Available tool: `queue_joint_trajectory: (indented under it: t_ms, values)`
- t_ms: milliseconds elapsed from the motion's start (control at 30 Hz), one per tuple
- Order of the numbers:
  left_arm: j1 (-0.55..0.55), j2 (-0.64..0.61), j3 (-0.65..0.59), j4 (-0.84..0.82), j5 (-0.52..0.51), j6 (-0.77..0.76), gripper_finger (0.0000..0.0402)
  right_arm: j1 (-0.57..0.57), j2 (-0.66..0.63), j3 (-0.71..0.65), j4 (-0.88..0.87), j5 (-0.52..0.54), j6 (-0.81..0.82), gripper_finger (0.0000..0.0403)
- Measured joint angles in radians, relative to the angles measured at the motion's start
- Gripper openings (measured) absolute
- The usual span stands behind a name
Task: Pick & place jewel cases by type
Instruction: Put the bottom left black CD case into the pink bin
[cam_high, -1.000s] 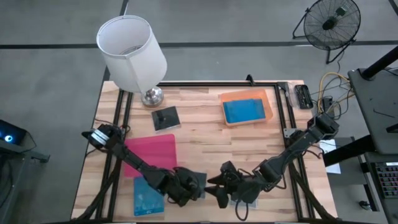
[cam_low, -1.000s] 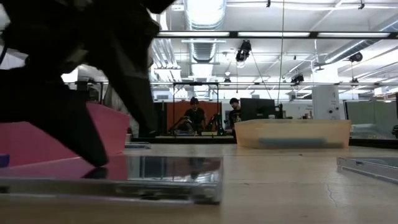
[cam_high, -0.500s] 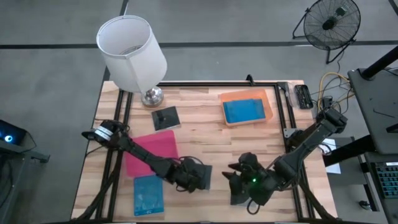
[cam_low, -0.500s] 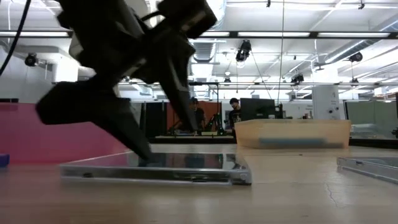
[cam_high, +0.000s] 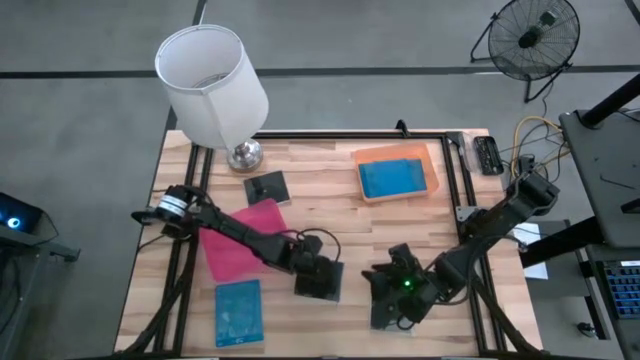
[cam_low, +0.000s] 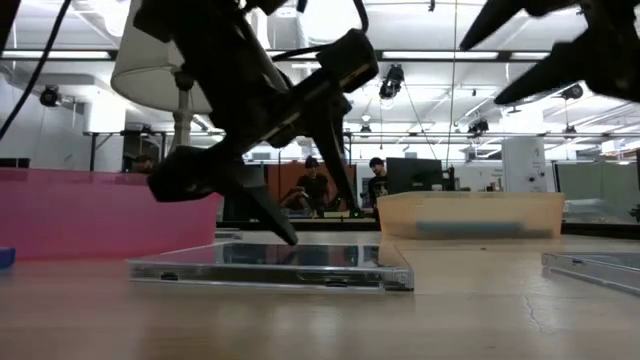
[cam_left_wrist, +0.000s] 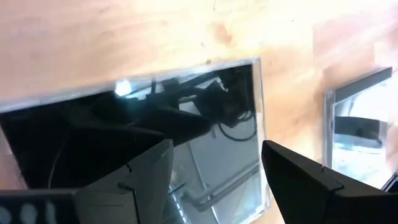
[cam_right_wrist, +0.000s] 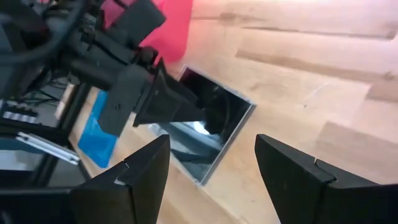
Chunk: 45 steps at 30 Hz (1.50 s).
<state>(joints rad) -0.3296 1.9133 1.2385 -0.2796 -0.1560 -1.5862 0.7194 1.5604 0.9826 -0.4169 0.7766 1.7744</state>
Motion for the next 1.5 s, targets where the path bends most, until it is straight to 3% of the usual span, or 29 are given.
queue_joint_trajectory:
  t_ms: [133, 567, 1000, 1300, 1500]
  values:
    - [0.016, 0.0, 0.0, 0.031, 0.035, 0.024, 0.0229, -0.003, 0.003, -0.055, 0.122, 0.001, 0.0, 0.0231]
    - [-0.083, -0.04, 0.0, 0.042, 0.044, -0.045, 0.0229, -0.002, 0.003, -0.045, 0.139, -0.003, -0.027, 0.0231]
    - [-0.23, -0.055, 0.001, -0.165, -0.07, -0.248, 0.0229, 0.007, 0.089, -0.035, 0.233, -0.074, 0.088, 0.0231]
    - [-0.216, -0.11, 0.001, -0.234, -0.106, -0.094, 0.0229, -0.028, 0.216, 0.062, 0.27, -0.082, 0.13, 0.0231]
    - [-0.187, -0.117, -0.001, -0.263, -0.064, -0.023, 0.0229, -0.061, 0.259, 0.111, 0.268, -0.101, 0.095, 0.0231]
